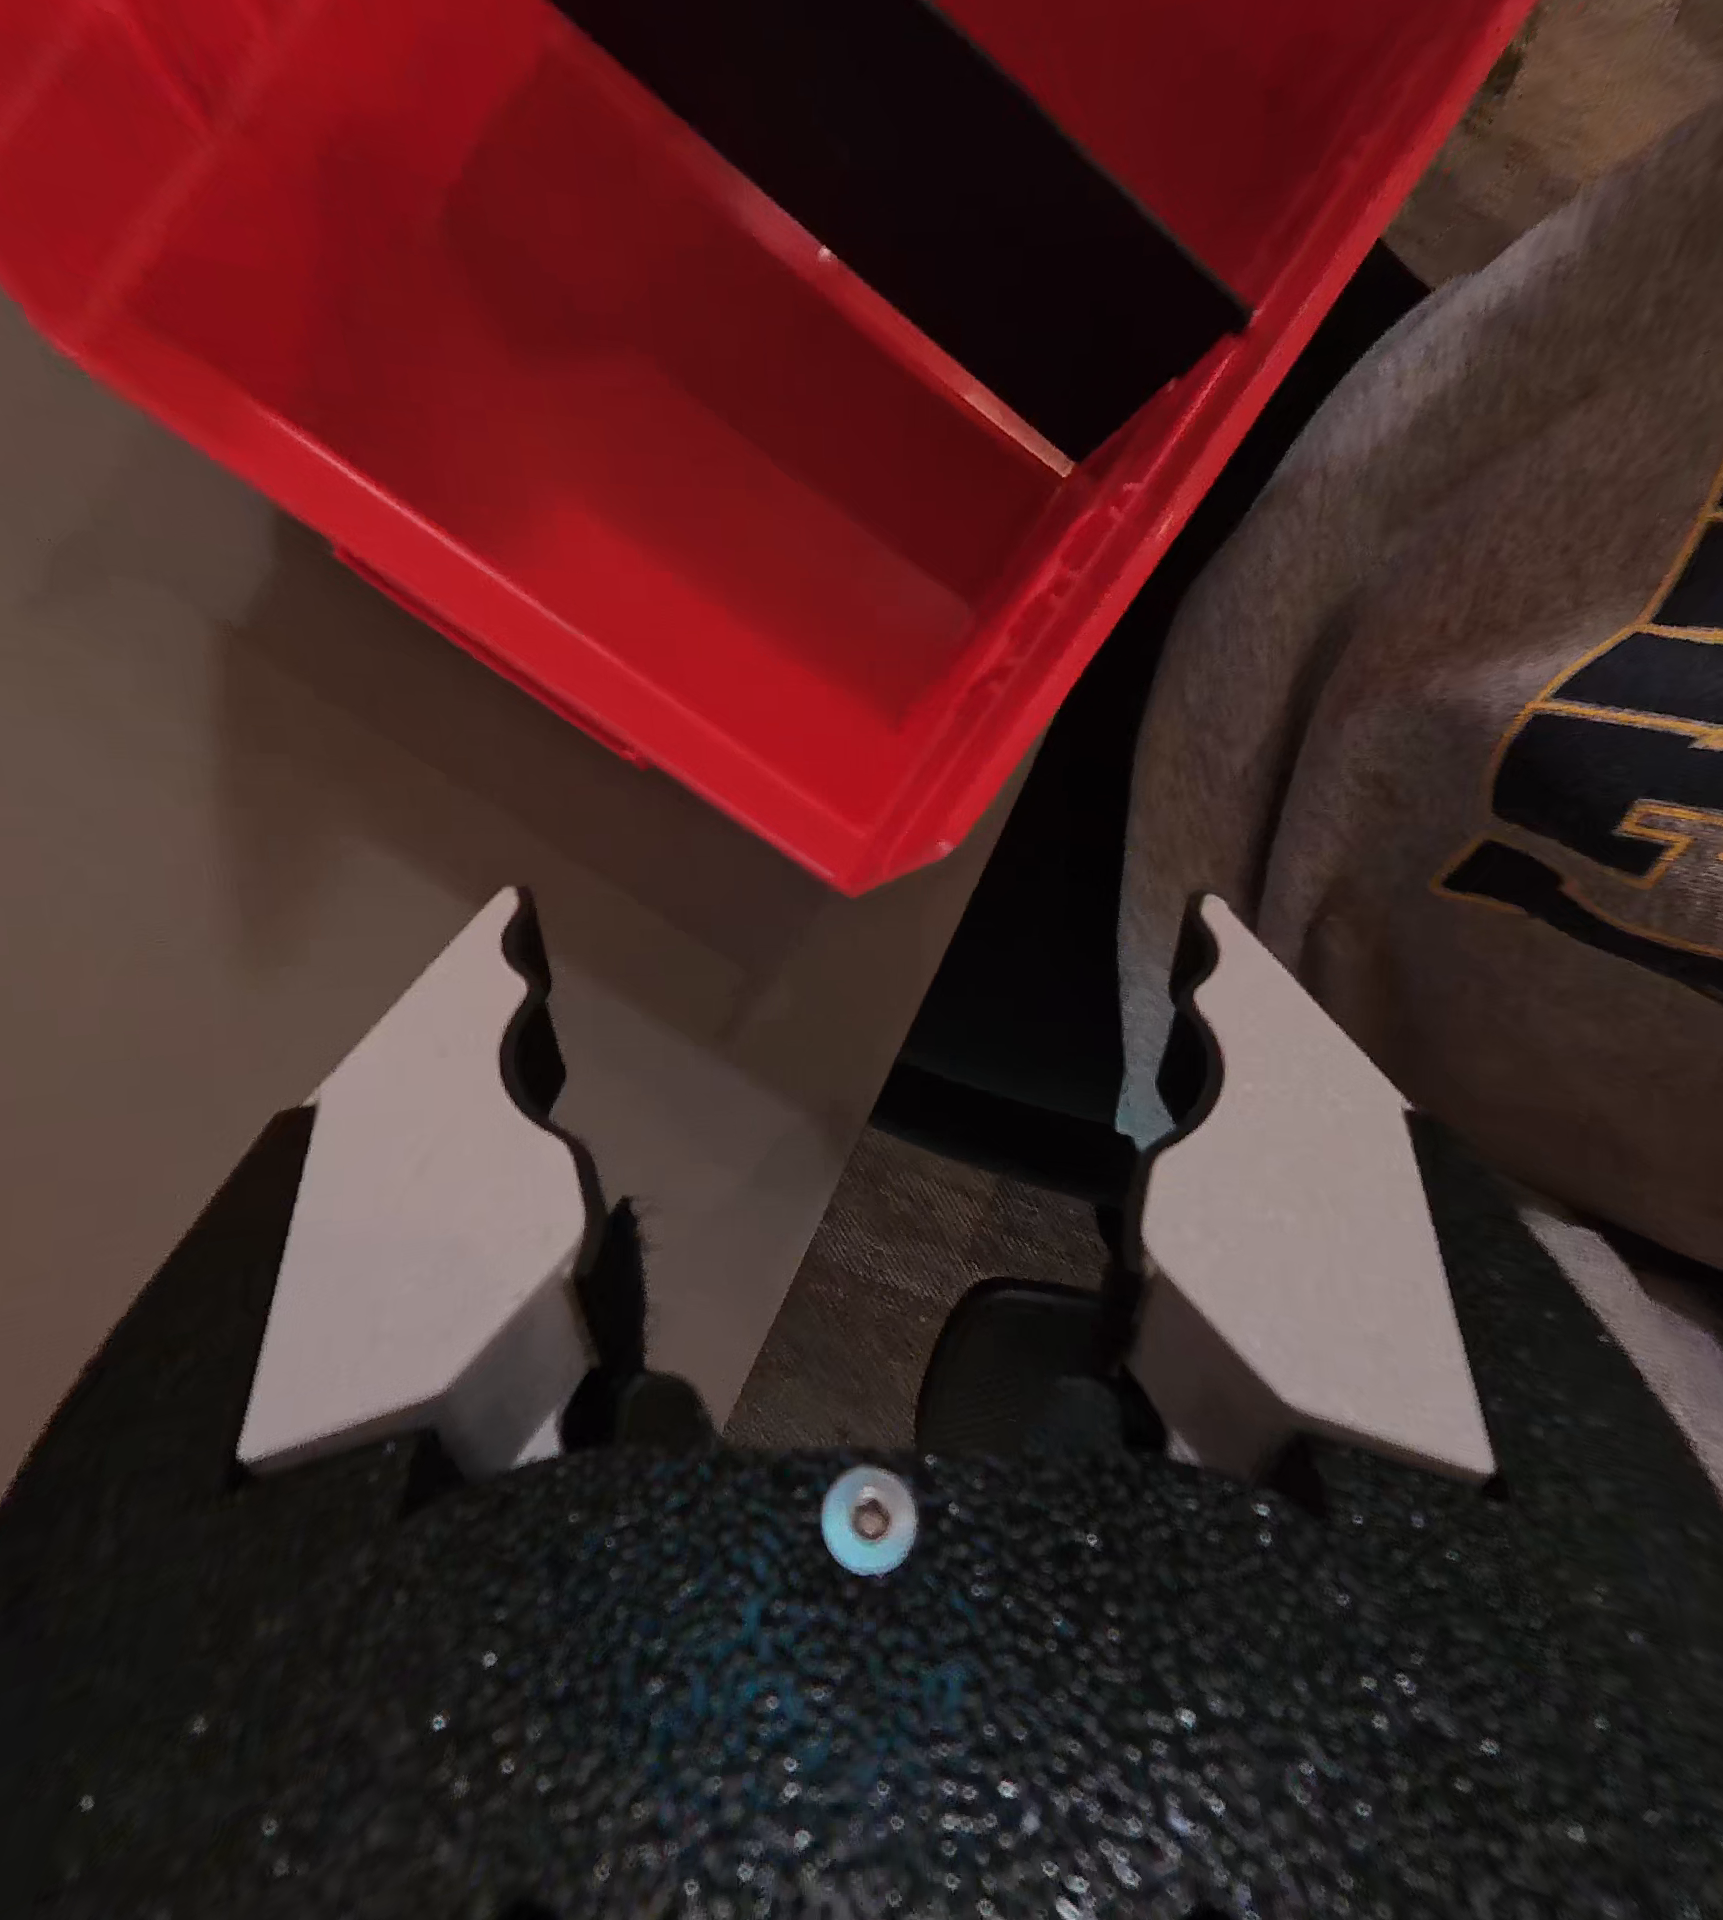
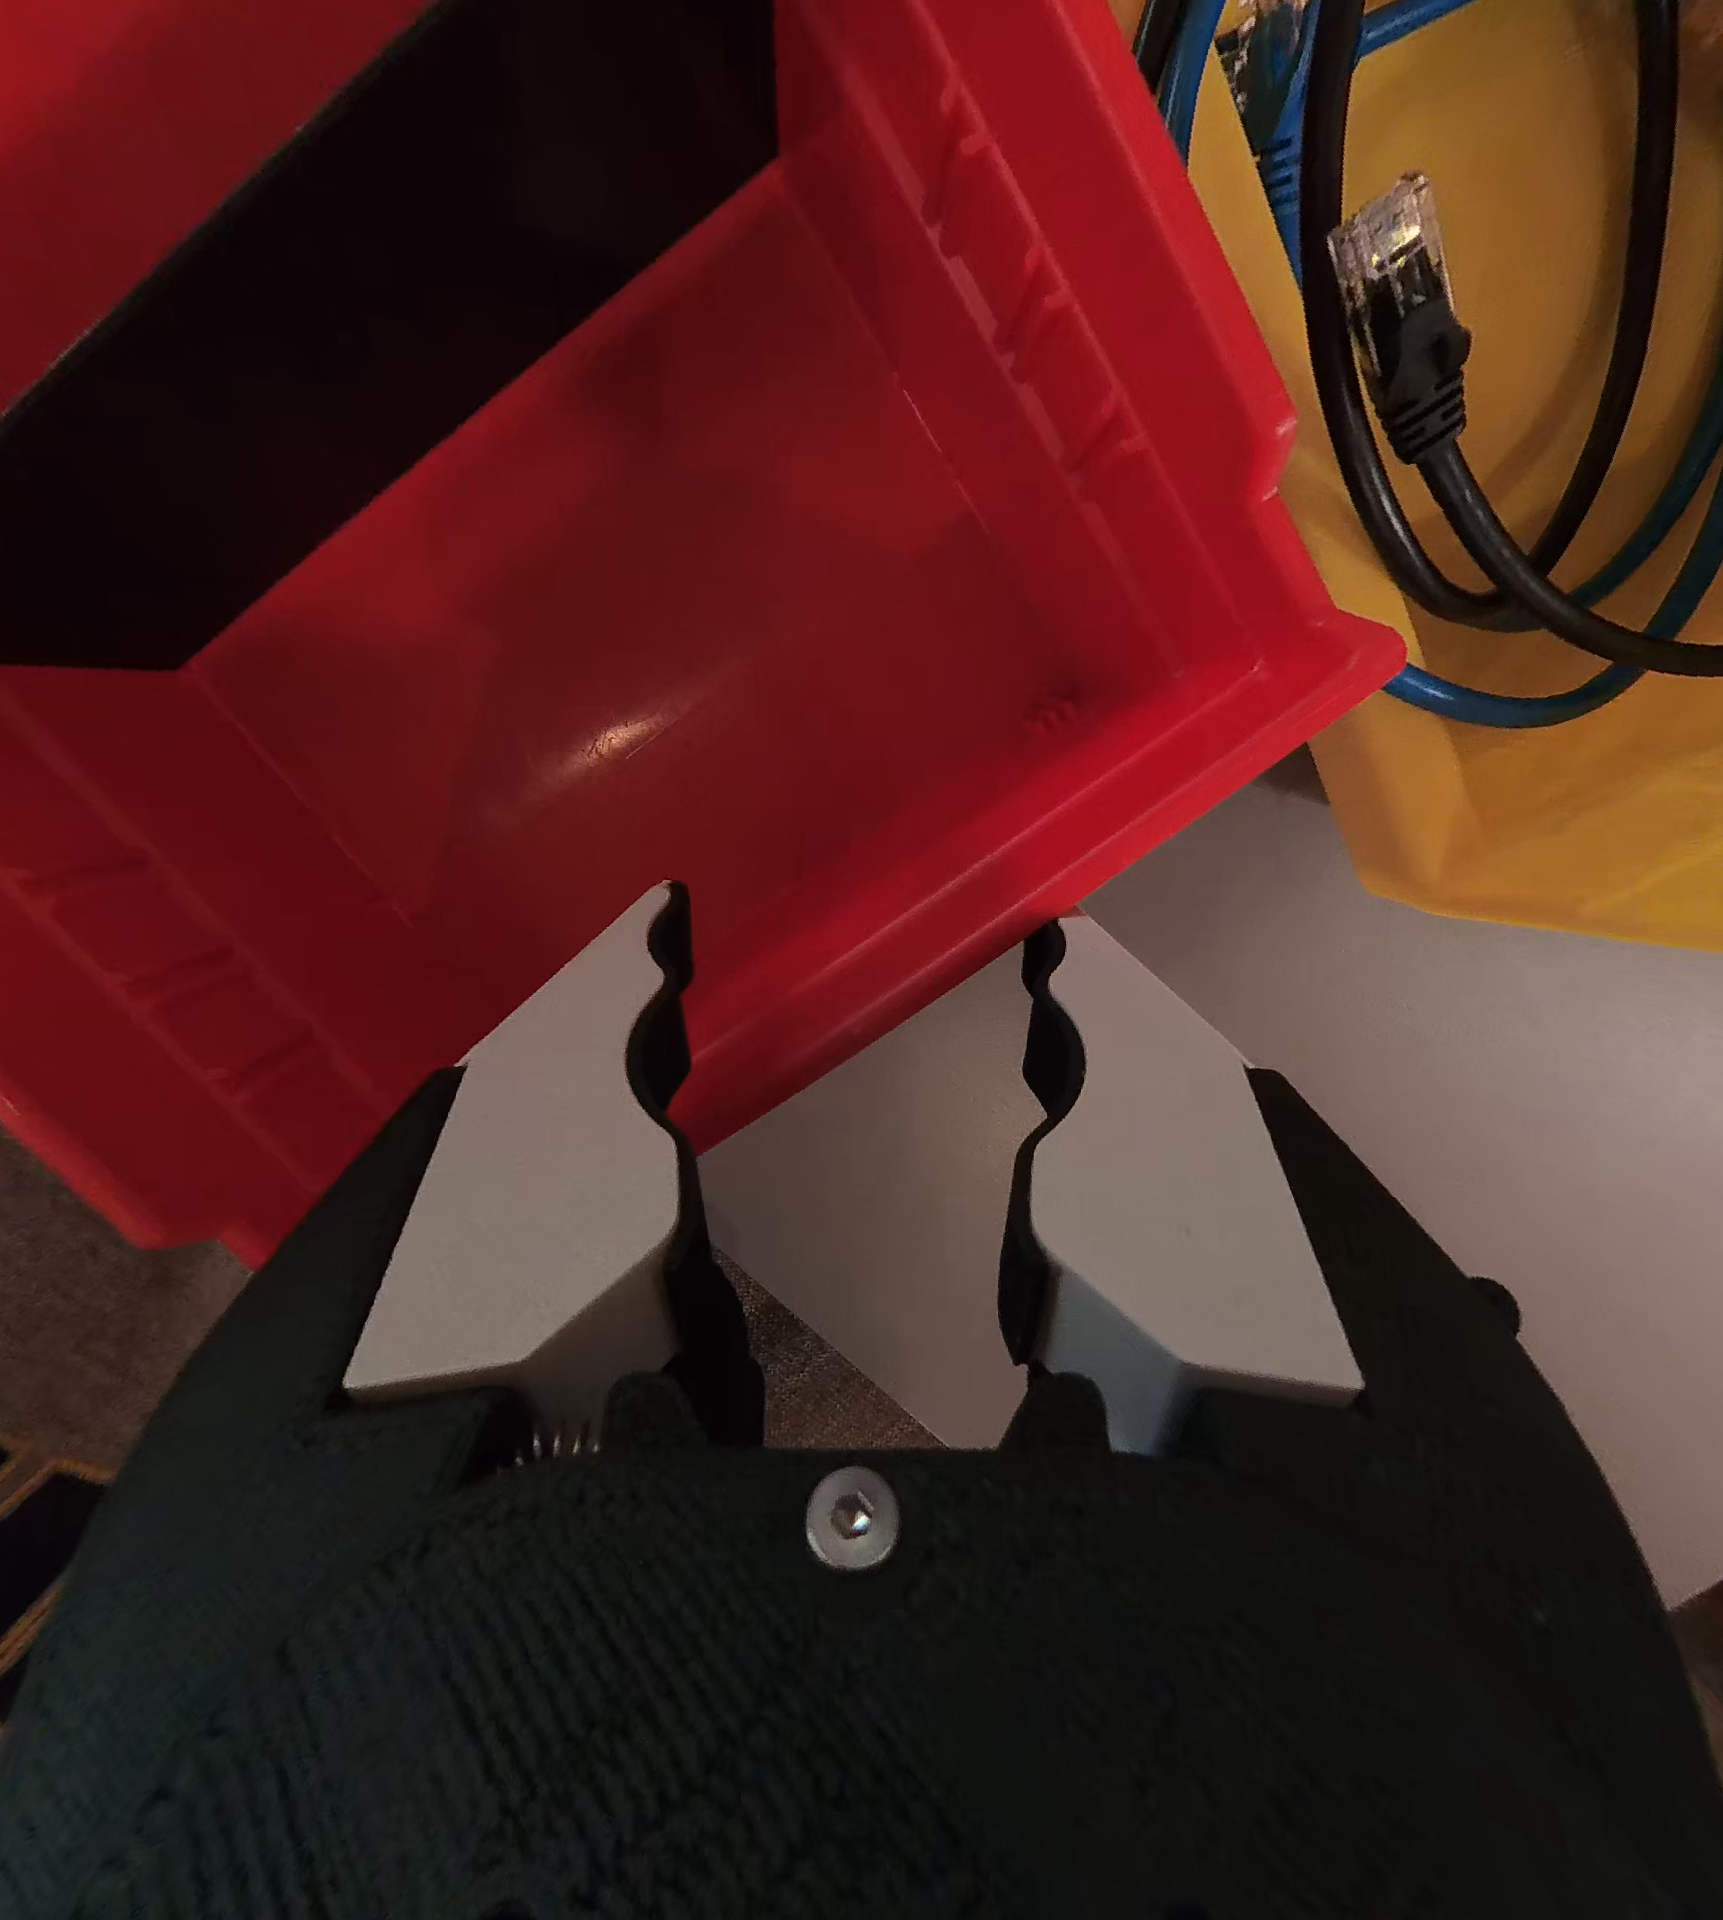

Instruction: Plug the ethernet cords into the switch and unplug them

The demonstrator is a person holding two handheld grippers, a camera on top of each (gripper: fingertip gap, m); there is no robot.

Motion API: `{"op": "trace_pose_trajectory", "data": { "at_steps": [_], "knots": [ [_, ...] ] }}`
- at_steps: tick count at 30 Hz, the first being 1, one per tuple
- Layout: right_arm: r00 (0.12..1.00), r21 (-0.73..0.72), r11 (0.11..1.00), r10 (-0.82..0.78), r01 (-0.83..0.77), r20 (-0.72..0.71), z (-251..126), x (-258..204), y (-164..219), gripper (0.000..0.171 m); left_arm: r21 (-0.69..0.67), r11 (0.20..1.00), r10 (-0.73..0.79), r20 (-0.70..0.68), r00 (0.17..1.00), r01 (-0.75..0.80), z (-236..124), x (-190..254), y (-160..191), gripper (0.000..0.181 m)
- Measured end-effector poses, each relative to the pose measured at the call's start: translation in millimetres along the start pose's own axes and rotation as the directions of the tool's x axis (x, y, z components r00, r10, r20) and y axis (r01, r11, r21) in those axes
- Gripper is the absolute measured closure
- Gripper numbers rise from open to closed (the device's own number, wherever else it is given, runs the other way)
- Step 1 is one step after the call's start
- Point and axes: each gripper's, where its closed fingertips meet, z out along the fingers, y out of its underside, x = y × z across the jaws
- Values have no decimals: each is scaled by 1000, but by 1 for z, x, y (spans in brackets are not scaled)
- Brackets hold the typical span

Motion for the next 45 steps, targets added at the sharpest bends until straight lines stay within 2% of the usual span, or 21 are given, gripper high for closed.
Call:
{"op": "trace_pose_trajectory", "data": {
  "at_steps": [8,45],
  "knots": [
    [1000,-3,1000,-1,1,-10,0,1,0,108,58,998,22,58,998,-25,-12,-6,-6,64],
    [999,-9,1000,-4,3,-36,-2,5,1,109,17,999,48,65,997,-49,-3,-8,-6,65]
  ]
}}
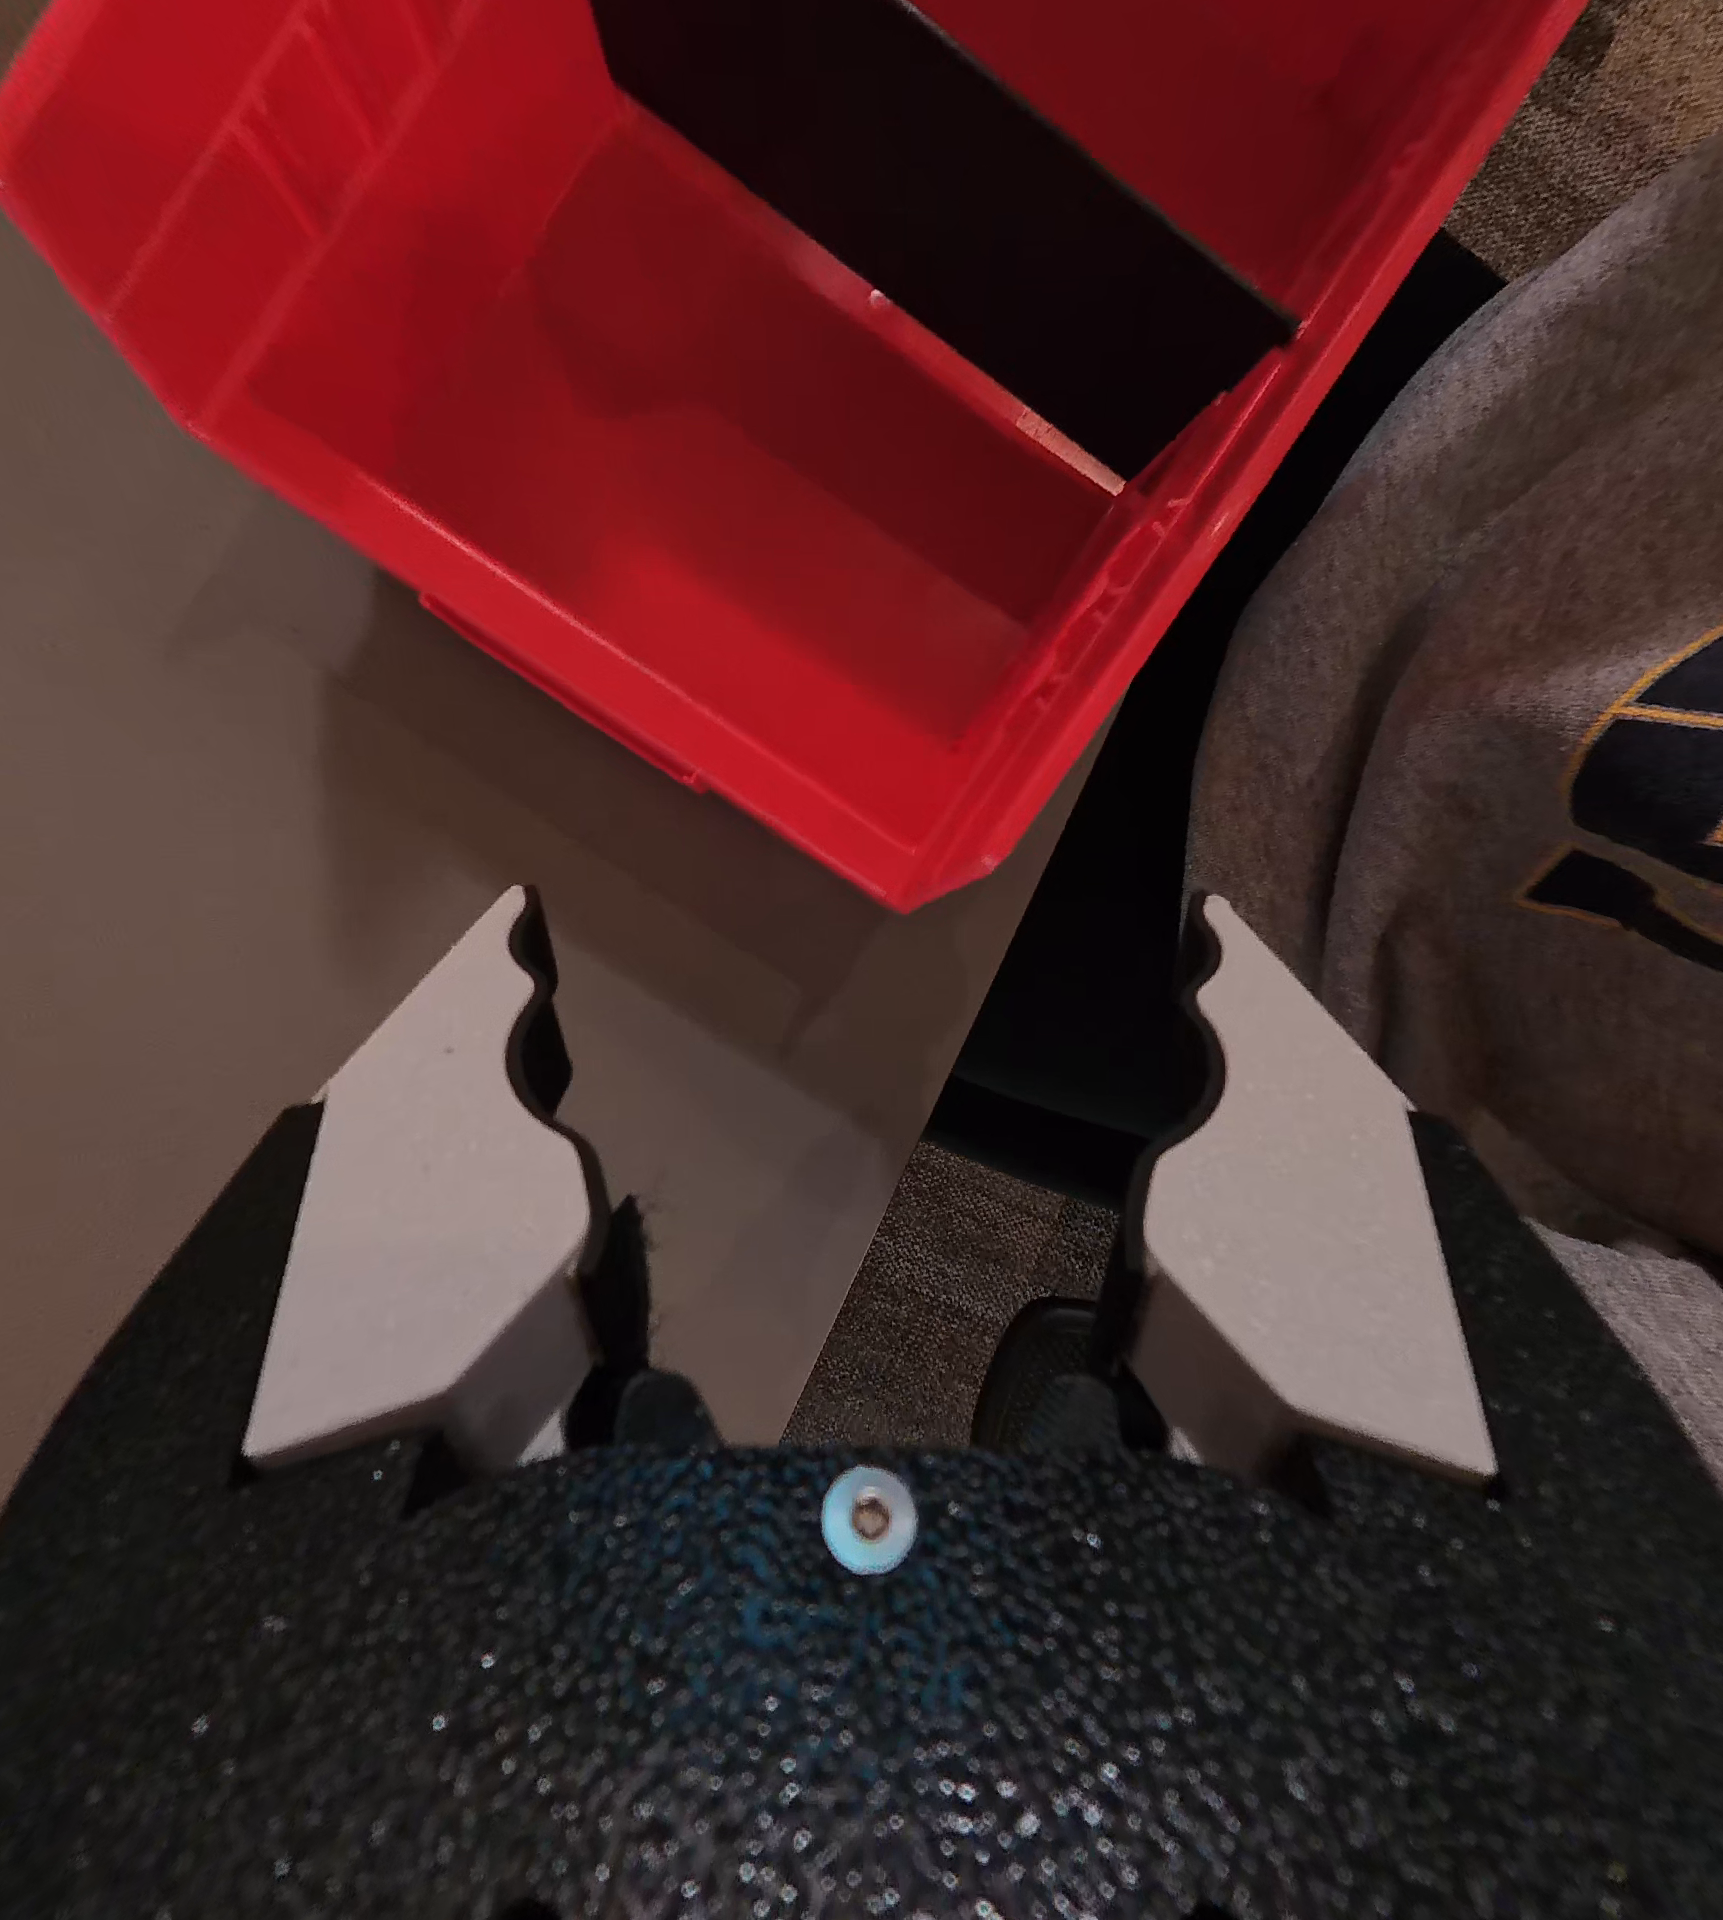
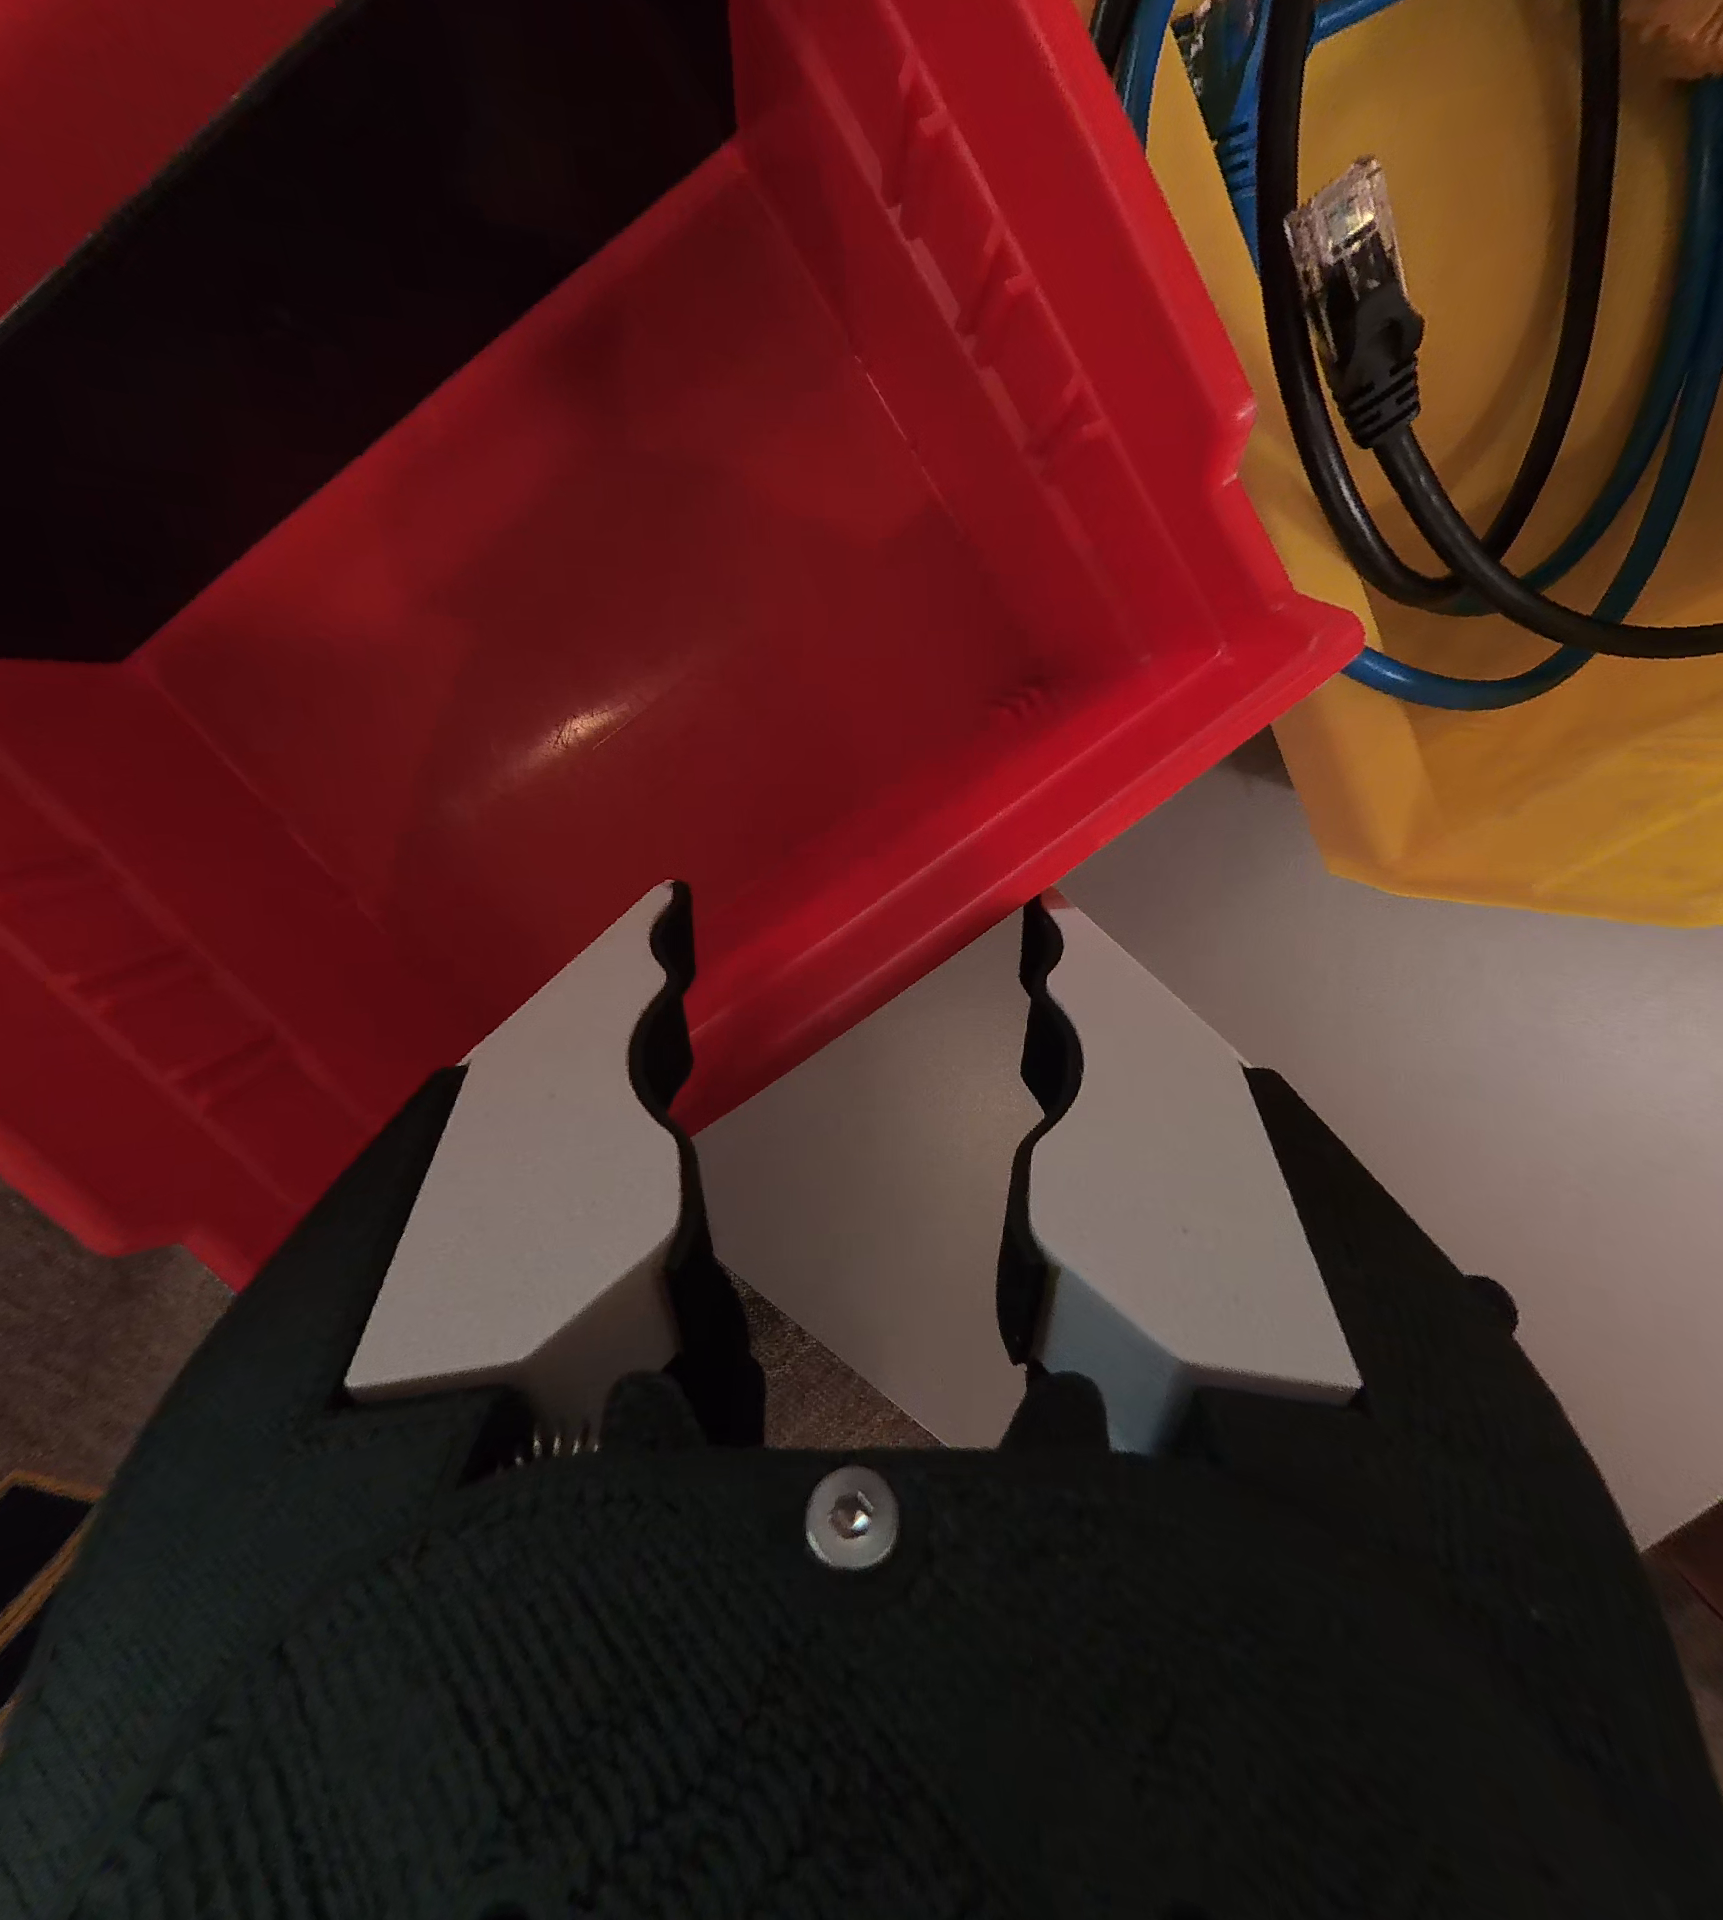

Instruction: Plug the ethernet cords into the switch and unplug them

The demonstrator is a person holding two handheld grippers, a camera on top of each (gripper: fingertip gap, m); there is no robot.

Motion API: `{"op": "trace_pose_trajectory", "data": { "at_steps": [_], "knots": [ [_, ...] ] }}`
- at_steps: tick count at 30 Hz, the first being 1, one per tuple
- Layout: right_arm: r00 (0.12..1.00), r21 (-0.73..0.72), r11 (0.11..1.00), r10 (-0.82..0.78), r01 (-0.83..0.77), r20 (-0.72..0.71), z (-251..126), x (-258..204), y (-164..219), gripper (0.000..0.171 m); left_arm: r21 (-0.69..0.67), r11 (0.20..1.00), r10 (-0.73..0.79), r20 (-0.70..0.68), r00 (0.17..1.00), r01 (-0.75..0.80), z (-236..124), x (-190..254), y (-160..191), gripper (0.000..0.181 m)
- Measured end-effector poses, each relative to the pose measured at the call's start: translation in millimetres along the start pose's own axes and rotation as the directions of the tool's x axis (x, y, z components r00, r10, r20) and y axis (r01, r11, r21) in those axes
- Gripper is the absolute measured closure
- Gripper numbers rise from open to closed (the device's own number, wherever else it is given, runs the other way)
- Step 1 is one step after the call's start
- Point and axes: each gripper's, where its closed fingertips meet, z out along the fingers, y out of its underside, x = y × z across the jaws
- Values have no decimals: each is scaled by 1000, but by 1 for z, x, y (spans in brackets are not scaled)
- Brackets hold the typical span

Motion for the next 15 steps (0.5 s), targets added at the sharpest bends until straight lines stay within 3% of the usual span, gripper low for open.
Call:
{"op": "trace_pose_trajectory", "data": {
  "at_steps": [15],
  "knots": [
    [999,-28,1000,11,-12,-43,-3,10,8,111,-8,1000,0,1,1000,0,2,-1,1,65]
  ]
}}
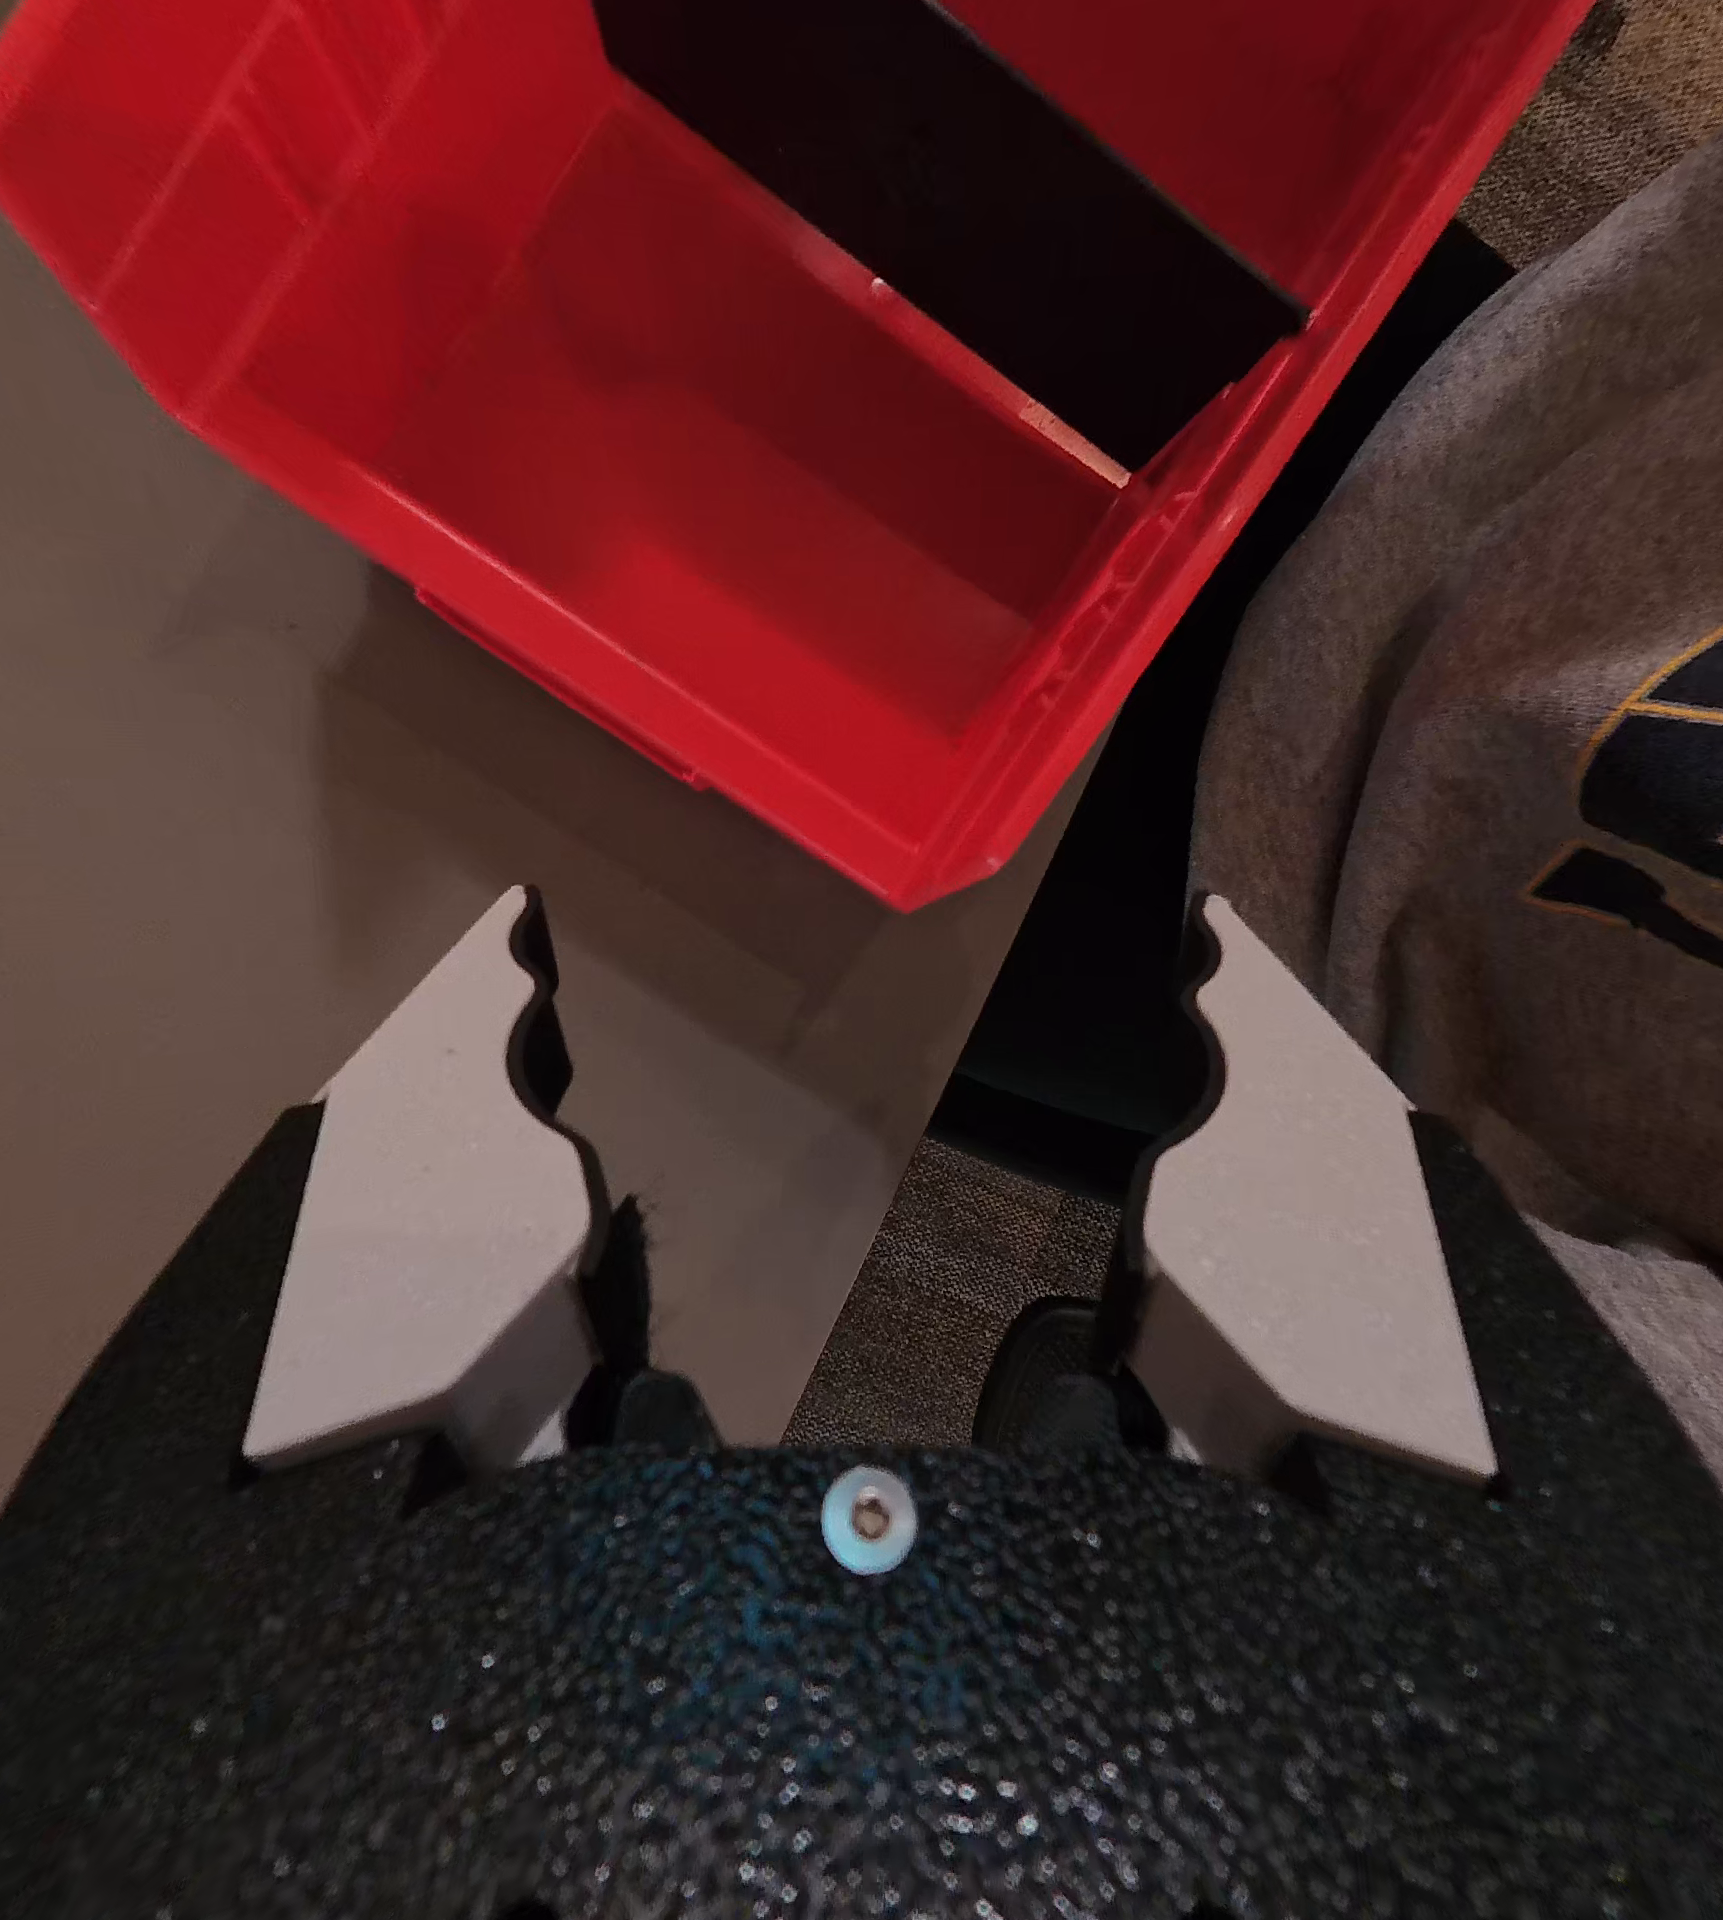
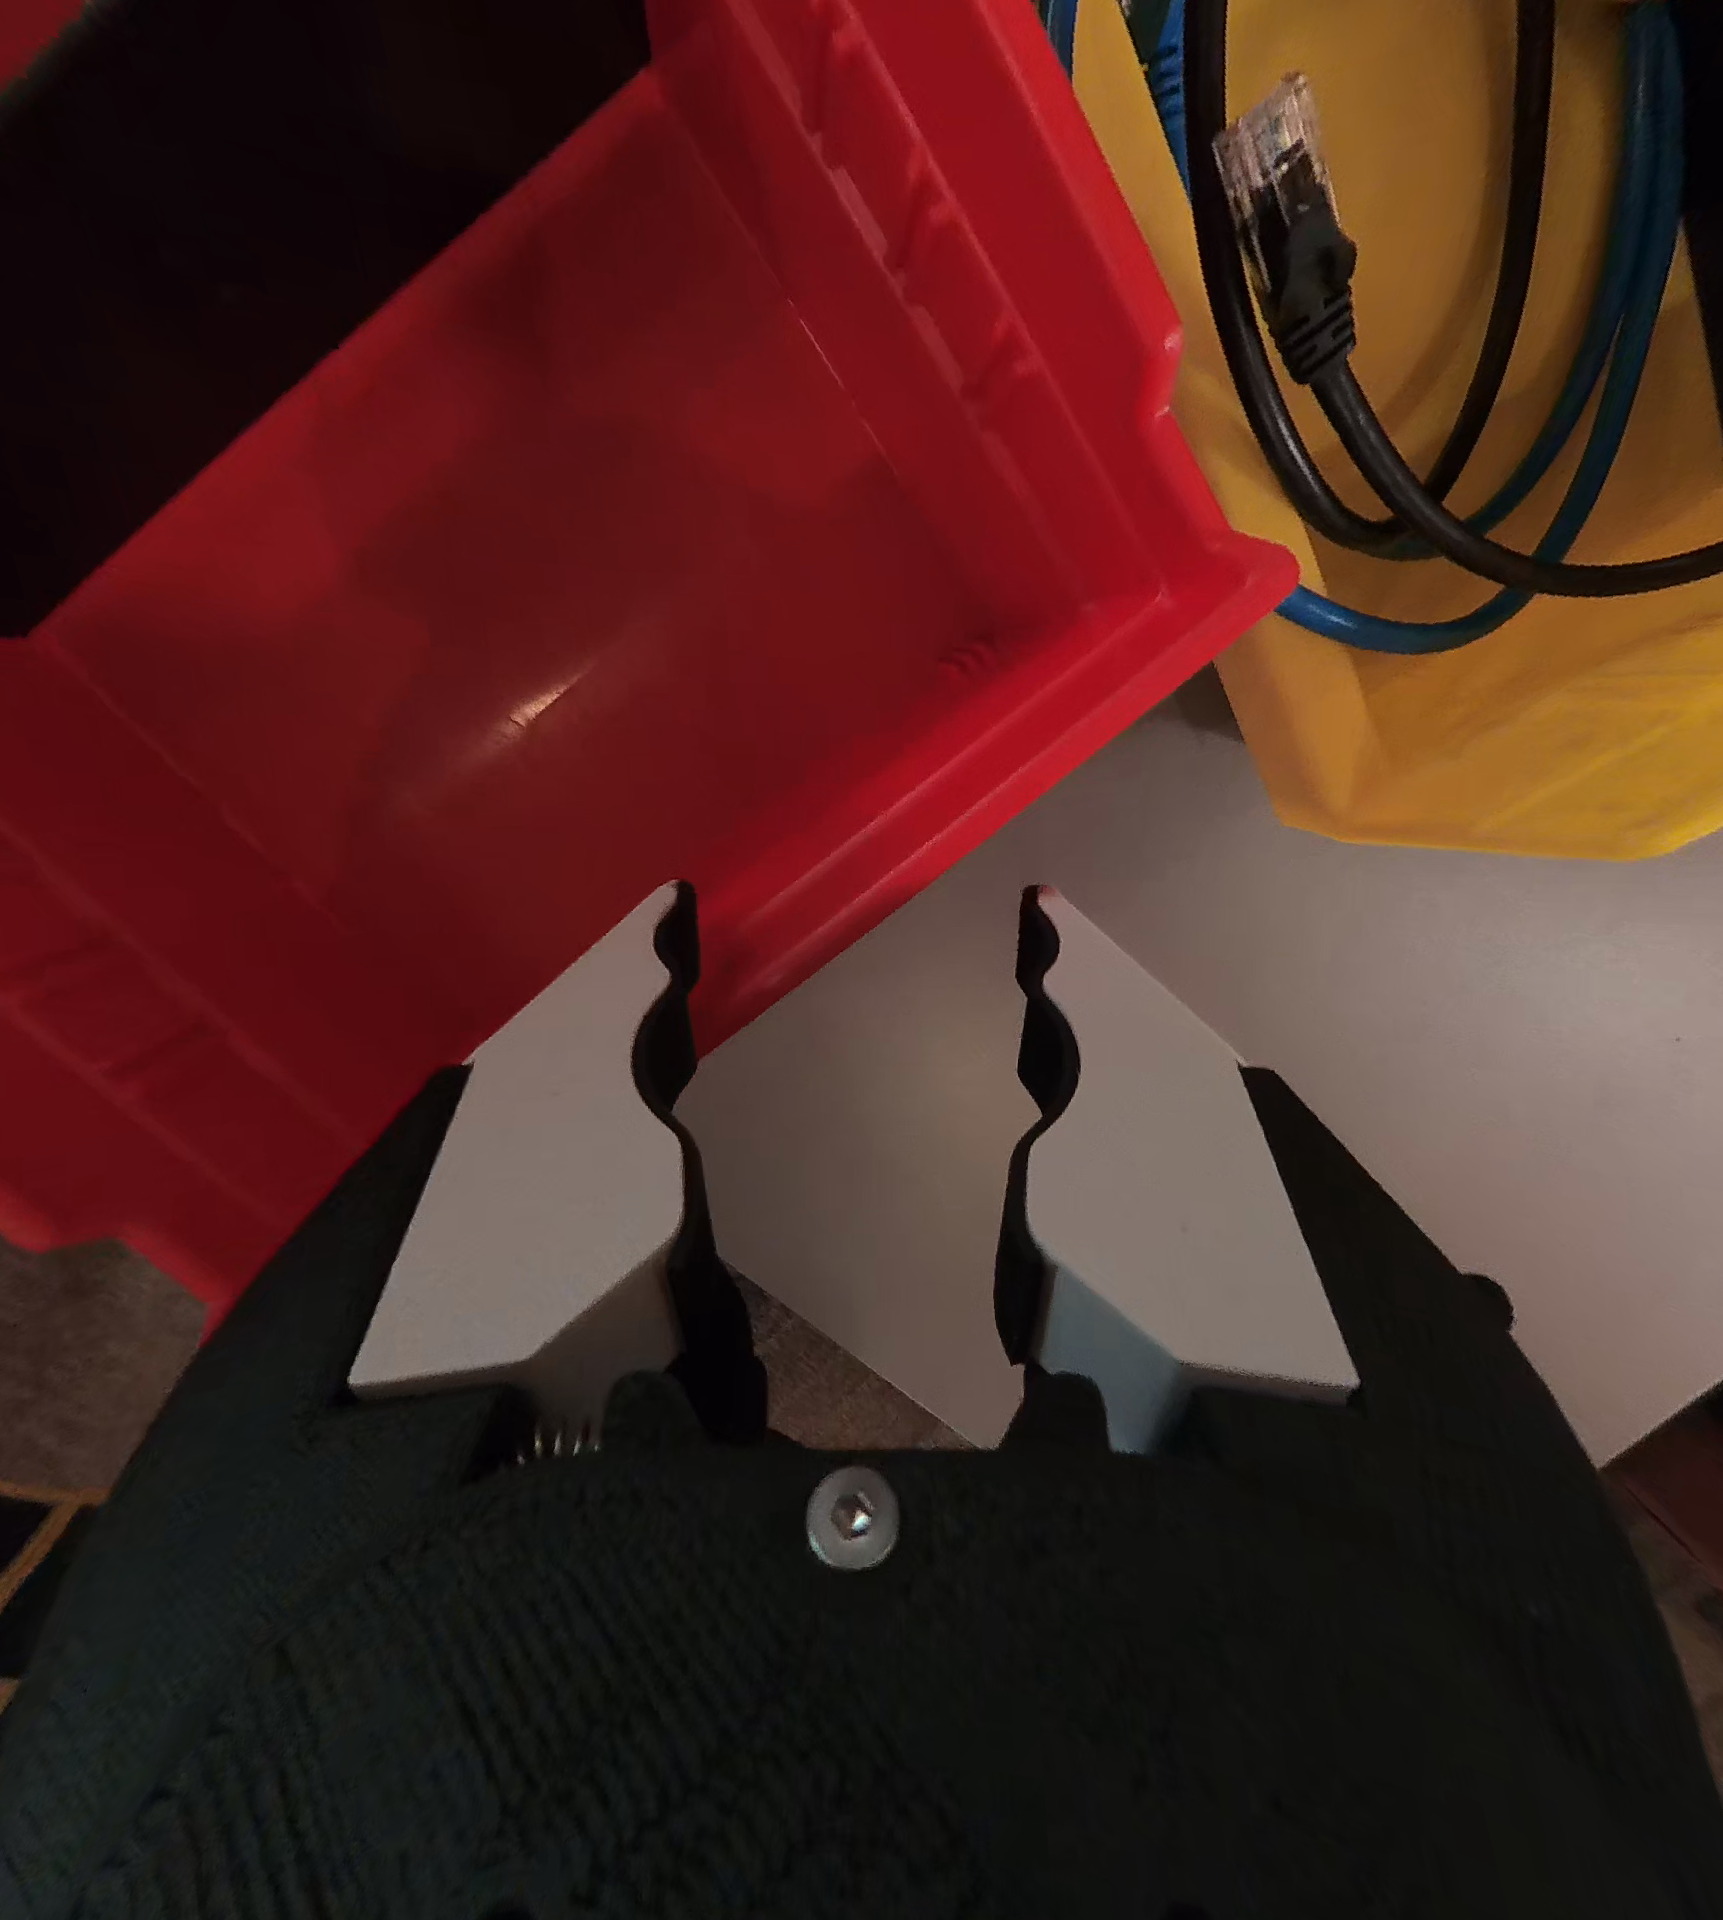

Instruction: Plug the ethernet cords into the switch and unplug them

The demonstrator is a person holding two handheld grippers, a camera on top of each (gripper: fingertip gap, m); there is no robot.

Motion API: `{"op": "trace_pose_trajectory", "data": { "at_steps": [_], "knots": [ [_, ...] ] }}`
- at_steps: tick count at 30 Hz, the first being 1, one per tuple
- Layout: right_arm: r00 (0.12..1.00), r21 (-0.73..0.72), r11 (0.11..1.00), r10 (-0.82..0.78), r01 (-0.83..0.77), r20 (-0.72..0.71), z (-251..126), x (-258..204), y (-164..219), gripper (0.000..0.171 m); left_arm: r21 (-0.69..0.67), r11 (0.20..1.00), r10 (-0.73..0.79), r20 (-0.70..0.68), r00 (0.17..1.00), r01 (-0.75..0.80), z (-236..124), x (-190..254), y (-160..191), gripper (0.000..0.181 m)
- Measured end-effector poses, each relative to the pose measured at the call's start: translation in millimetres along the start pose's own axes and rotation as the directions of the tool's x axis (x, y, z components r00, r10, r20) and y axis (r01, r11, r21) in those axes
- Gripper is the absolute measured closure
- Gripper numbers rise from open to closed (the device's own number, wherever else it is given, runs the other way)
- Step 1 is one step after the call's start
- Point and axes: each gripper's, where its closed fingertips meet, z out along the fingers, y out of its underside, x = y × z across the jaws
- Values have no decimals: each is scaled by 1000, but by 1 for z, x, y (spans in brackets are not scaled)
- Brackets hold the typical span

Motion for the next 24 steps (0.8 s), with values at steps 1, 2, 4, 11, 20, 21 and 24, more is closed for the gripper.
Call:
{"op": "trace_pose_trajectory", "data": {
  "at_steps": [1,2,4,11,20,21,24],
  "knots": [
    [1000,-2,1000,1,-1,-3,0,1,1,111,-1,1000,-1,-1,1000,1,0,0,0,65],
    [1000,-4,1000,2,-2,-4,0,1,1,111,-1,1000,-2,-1,1000,2,0,0,0,65],
    [1000,-4,1000,4,-4,-2,0,1,2,111,-1,1000,-1,-1,1000,1,0,0,0,65],
    [1000,-14,1000,0,0,-1,0,2,4,112,0,1000,-1,1,1000,1,0,0,1,65],
    [1000,-63,998,23,-24,-19,-4,18,21,113,5,1000,-2,4,1000,2,-1,0,1,65],
    [999,-69,997,29,-31,-20,-4,20,24,113,5,1000,-2,4,1000,2,-1,0,1,65],
    [998,-83,995,52,-54,-20,-6,29,32,114,5,1000,-4,6,1000,4,-1,-1,1,65]
  ]
}}
